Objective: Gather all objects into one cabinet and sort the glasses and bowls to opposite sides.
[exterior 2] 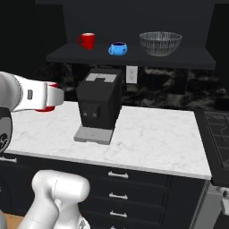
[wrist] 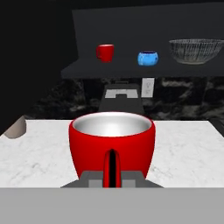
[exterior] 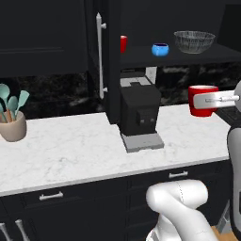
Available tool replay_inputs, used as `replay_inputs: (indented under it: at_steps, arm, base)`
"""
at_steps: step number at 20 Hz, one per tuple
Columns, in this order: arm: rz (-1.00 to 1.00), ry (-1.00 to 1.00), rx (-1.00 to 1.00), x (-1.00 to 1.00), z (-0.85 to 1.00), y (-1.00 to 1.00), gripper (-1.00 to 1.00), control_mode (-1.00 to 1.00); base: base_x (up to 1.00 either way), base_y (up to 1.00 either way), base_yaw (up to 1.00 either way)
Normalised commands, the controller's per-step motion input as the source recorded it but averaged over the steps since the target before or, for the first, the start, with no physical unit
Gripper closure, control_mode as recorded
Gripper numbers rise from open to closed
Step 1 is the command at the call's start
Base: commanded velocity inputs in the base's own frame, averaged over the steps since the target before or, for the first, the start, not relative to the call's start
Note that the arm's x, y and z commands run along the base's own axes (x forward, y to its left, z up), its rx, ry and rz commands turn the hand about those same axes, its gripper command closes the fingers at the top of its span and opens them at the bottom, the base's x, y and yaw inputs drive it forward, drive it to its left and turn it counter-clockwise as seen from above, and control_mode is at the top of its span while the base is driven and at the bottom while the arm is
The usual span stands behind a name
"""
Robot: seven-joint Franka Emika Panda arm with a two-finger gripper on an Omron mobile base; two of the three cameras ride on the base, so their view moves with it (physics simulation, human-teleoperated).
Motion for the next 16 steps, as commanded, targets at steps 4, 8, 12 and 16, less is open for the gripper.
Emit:
replay_inputs:
  at_steps: [4, 8, 12, 16]
  arm:
    - [0.0, 0.0, 0.0, 0.0, 0.0, 0.0, 1.0, 1.0]
    - [0.0, 0.0, 0.0, 0.0, 0.0, 0.0, 1.0, 1.0]
    - [0.0, 0.0, 0.0, 0.0, 0.0, 0.0, 1.0, 1.0]
    - [0.0, 0.0, 0.0, 0.0, 0.0, 0.0, 1.0, 1.0]
  base:
    - [0.47, 0.0, 0.0]
    - [0.49, 0.0, 0.0]
    - [0.43, 0.0, 0.0]
    - [0.32, 0.0, 0.0]
